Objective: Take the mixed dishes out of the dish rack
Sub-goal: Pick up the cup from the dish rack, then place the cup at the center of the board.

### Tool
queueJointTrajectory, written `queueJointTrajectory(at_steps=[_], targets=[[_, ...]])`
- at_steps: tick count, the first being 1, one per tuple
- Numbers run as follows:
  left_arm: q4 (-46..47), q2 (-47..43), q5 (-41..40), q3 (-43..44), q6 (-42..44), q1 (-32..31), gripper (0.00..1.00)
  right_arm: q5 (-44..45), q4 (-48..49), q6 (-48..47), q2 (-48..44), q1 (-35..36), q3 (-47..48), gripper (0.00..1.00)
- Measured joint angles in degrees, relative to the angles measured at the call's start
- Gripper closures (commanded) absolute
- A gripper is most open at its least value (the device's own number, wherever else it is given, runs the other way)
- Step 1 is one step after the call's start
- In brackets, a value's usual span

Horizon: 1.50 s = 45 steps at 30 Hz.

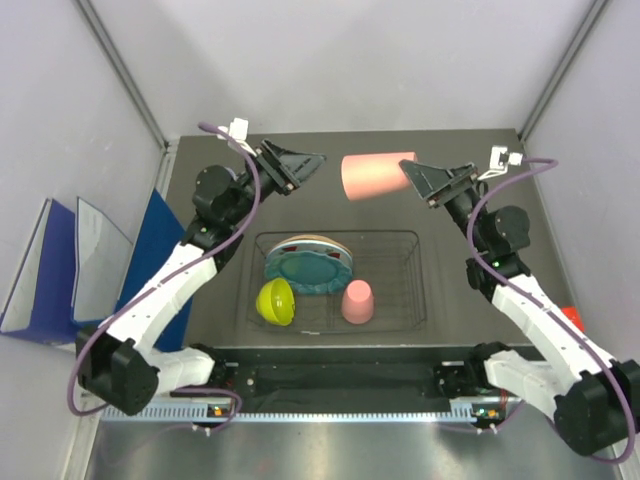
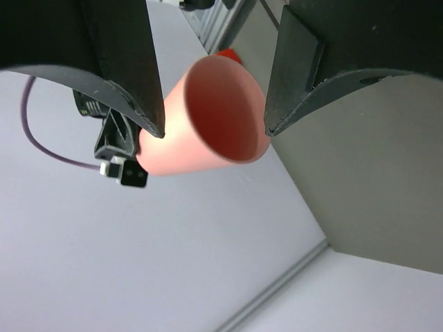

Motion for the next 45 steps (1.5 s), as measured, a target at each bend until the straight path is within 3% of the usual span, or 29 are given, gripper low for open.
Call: queueJointTrajectory(at_steps=[6,16,20,21,23,24,27,28,30,31,32,35,39,45], targets=[[6.3,4.3,5.7,0.0,-4.7,0.1,0.35,-4.6,10.0,5.6,5.2,0.0,0.0,1.0],[12.0,7.0,10.0,0.0,-9.8,0.1,0.39,-6.6,16.5,7.9,13.0,0.7,1.4,1.0],[12.8,6.8,10.6,-0.4,-10.1,0.1,0.6,-6.6,17.9,8.6,17.0,1.7,3.1,1.0],[12.9,6.8,10.7,-0.6,-10.0,0.1,0.74,-6.7,18.4,8.9,17.9,2.1,3.5,1.0],[12.7,6.8,11.0,-1.0,-9.7,0.1,0.86,-6.8,19.4,9.4,19.1,2.5,4.3,1.0],[12.7,6.8,11.3,-1.2,-10.0,0.2,0.98,-6.8,19.8,9.3,19.6,2.7,4.6,1.0],[14.0,6.6,11.7,-1.3,-11.8,0.4,1.0,-7.5,20.2,10.4,20.2,2.8,4.7,0.78],[14.0,6.2,11.7,-1.3,-11.8,0.4,1.0,-7.8,20.4,10.8,20.3,2.8,4.7,0.57],[13.7,5.9,11.8,-1.3,-11.5,0.4,1.0,-8.1,20.6,10.7,20.2,2.9,4.7,0.31],[13.3,5.7,11.9,-1.2,-11.2,0.4,1.0,-8.2,20.5,10.6,20.2,2.9,4.7,0.08],[12.7,5.7,12.0,-1.0,-10.9,0.4,1.0,-8.3,19.8,10.3,20.0,2.9,4.9,0.01],[8.6,5.7,11.8,0.6,-7.8,0.9,1.0,-8.4,14.6,6.4,18.7,3.1,5.5,0.0],[-3.0,5.9,9.6,7.1,-2.7,4.7,1.0,-4.6,-1.4,-1.6,14.8,3.3,9.7,0.0],[-32.4,15.7,-8.5,35.1,10.1,8.6,1.0,7.9,-22.7,-13.5,9.0,5.3,17.8,0.0]])
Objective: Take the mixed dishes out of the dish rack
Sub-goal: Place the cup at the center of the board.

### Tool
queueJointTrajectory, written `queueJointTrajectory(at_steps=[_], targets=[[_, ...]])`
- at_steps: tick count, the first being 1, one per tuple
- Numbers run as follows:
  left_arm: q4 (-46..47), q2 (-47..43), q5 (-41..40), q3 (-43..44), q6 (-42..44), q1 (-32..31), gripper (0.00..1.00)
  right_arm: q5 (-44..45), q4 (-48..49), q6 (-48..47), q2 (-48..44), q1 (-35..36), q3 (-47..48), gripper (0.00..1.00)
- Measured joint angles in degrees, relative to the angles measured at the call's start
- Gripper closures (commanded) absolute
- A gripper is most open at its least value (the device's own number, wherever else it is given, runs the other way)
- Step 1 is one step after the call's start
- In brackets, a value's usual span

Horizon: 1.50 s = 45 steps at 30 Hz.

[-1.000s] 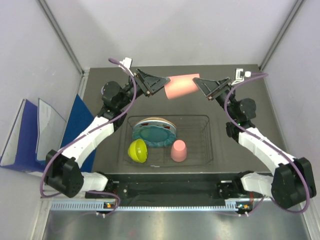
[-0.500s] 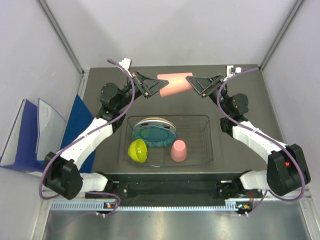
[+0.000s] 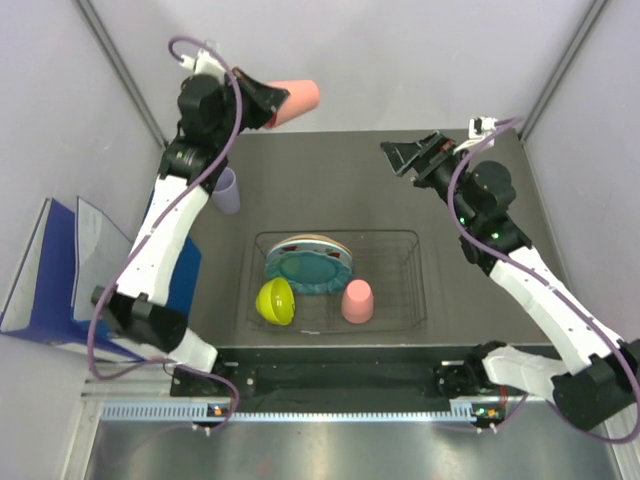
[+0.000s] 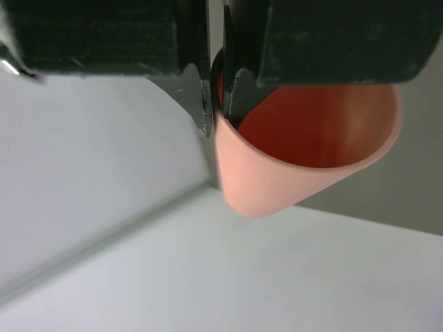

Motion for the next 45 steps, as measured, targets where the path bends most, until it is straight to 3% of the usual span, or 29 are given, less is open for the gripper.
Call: queueJointTrajectory(at_steps=[8,13,18,41,43,44,45], targets=[[-31.9,30.6,-23.6,40.7,14.6,-0.1,1.0,13.8,-16.8,-9.8,-1.0,5.5,3.0,0.0],[-41.9,39.5,-32.6,41.5,19.9,-0.1,1.0,17.7,-20.2,-12.6,-1.9,5.8,1.9,0.0],[-45.6,43.6,-35.0,41.6,22.7,-0.1,1.0,18.6,-21.9,-13.8,-2.1,5.9,1.3,0.0],[-48.2,52.5,-29.6,41.8,24.0,1.7,1.0,18.2,-22.3,-14.4,3.4,6.4,-0.2,0.0],[-48.1,52.5,-28.9,41.8,24.0,1.9,0.87,18.1,-22.3,-14.4,3.5,6.6,-0.2,0.0],[-48.1,52.5,-28.7,41.8,24.0,1.9,0.7,18.1,-22.3,-14.4,3.6,6.6,-0.2,0.0],[-48.1,52.5,-28.5,41.8,24.0,2.0,0.6,18.0,-22.3,-14.4,3.6,6.6,-0.2,0.01]])
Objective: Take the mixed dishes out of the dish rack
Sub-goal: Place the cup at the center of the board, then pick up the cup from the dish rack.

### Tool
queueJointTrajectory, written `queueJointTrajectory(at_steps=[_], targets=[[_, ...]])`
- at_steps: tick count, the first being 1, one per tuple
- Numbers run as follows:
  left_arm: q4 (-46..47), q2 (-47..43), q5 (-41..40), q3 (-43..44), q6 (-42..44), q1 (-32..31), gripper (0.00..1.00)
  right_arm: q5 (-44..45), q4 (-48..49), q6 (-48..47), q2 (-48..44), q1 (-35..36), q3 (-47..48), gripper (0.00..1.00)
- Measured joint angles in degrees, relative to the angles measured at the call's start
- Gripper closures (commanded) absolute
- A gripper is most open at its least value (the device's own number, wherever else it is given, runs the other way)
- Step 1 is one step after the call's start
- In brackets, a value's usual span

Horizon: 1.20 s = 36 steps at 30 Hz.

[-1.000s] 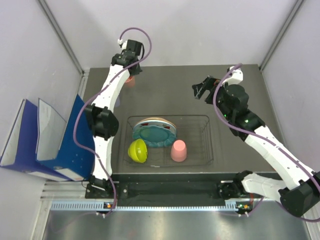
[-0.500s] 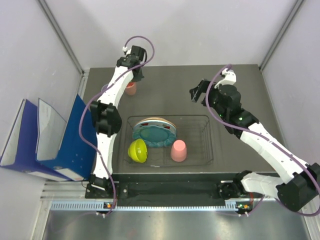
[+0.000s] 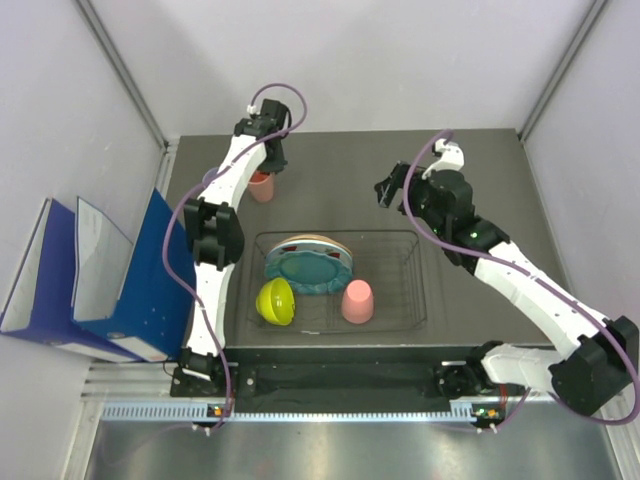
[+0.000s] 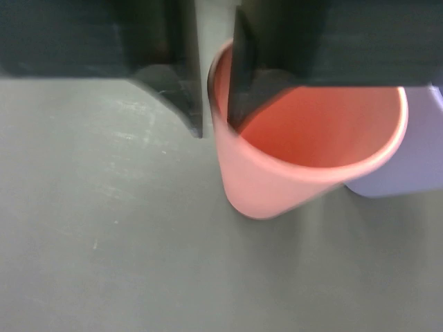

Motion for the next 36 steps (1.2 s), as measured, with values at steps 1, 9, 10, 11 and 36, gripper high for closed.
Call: queueJointTrajectory(at_steps=[1,9,10,11,36], targets=[[0.0,0.0,0.3,0.0,0.1,0.1,0.51,0.0,0.0,0.0,0.1,0.0,0.0,0.0],[0.7,-0.2,2.1,-2.0,-0.7,0.3,0.09,-0.1,0.3,0.0,0.3,0.3,-0.3,0.0],[0.9,-0.4,2.1,-2.6,-0.9,0.3,0.09,-0.2,0.5,0.0,0.3,0.3,-0.5,0.0],[1.2,-0.6,2.1,-3.2,-1.2,0.3,0.08,-0.2,0.6,0.0,0.2,0.4,-0.7,0.0],[13.7,-17.4,0.4,-15.1,-3.1,-4.8,0.02,8.3,-3.6,-3.1,-6.3,11.2,-6.0,0.0]])
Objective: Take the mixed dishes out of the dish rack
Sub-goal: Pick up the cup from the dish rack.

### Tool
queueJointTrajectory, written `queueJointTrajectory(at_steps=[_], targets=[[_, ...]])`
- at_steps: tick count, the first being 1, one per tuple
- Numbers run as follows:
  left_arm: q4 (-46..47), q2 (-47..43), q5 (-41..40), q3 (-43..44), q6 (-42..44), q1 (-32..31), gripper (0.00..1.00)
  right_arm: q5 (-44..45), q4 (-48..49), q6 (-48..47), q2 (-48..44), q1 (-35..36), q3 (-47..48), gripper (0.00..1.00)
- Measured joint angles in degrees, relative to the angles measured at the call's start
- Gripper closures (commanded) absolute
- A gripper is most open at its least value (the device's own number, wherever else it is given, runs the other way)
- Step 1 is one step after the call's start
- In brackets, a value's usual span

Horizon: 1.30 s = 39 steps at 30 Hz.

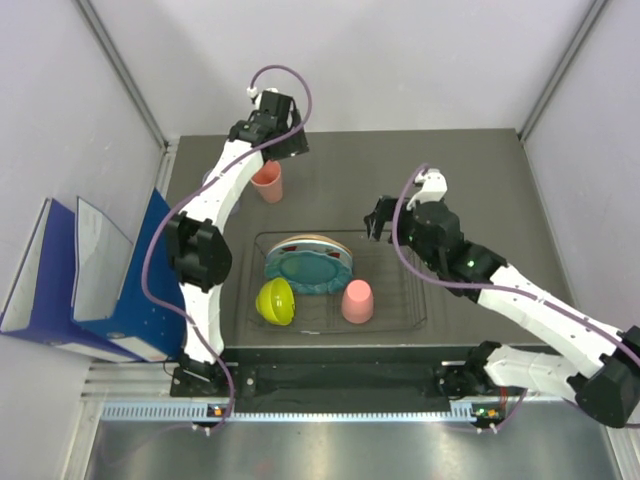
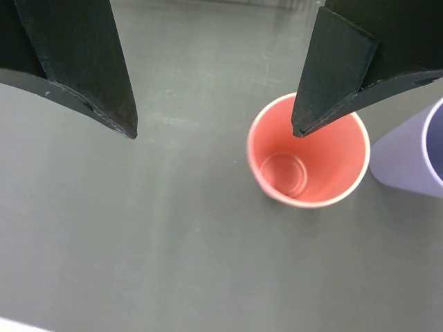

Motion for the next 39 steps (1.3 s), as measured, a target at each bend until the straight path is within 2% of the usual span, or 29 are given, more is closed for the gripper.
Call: queueJointTrajectory(at_steps=[4,11,18,21,24,25,27,30,31,33,34,35,37,38,39], targets=[[3.6,-4.4,-0.9,-3.7,0.3,-2.3,0.02,1.7,-1.1,-0.5,-2.6,6.3,-3.0,0.01],[10.7,-16.2,-3.5,-9.4,1.8,-10.2,0.01,6.1,-5.2,2.9,-3.8,20.7,-9.7,0.0],[14.0,-23.3,-5.6,-10.5,3.1,-16.3,0.01,8.9,-5.3,5.1,6.1,25.1,-9.5,0.0],[14.4,-26.0,-6.1,-12.6,3.5,-17.3,0.01,8.9,-5.4,5.8,9.1,25.8,-9.5,0.04],[14.7,-28.5,-6.9,-15.1,3.8,-17.4,0.01,8.9,-5.4,6.8,10.3,26.9,-9.5,0.18],[14.7,-29.1,-7.2,-15.9,4.0,-17.4,0.01,9.0,-5.5,7.3,10.3,27.3,-9.5,0.26],[14.8,-29.9,-7.7,-16.9,4.2,-17.3,0.01,9.7,-5.5,8.1,10.3,28.3,-9.5,0.33],[14.9,-30.2,-7.9,-17.7,4.4,-17.3,0.02,11.4,-6.5,9.2,10.1,30.1,-9.4,0.49],[14.9,-30.2,-7.9,-18.1,4.4,-17.3,0.01,11.9,-6.8,9.4,9.8,30.5,-9.4,0.58],[14.9,-30.2,-7.9,-18.7,4.5,-17.3,0.01,13.0,-9.0,10.1,9.2,31.4,-8.9,0.66],[14.9,-30.2,-7.9,-18.9,4.5,-17.3,0.01,13.5,-9.8,10.2,8.8,31.6,-8.5,0.73],[14.9,-30.2,-7.9,-19.1,4.5,-17.3,0.01,14.2,-11.0,10.4,8.2,31.9,-7.8,0.74],[15.0,-30.2,-7.9,-19.3,4.5,-17.3,0.02,16.5,-14.6,10.7,6.5,33.1,-5.3,0.88],[15.0,-30.2,-7.9,-19.3,4.5,-17.3,0.02,17.4,-16.0,10.7,5.5,33.7,-4.1,0.91],[15.0,-30.2,-7.9,-19.3,4.5,-17.3,0.02,19.8,-18.1,10.4,4.0,34.8,-2.1,1.0]])
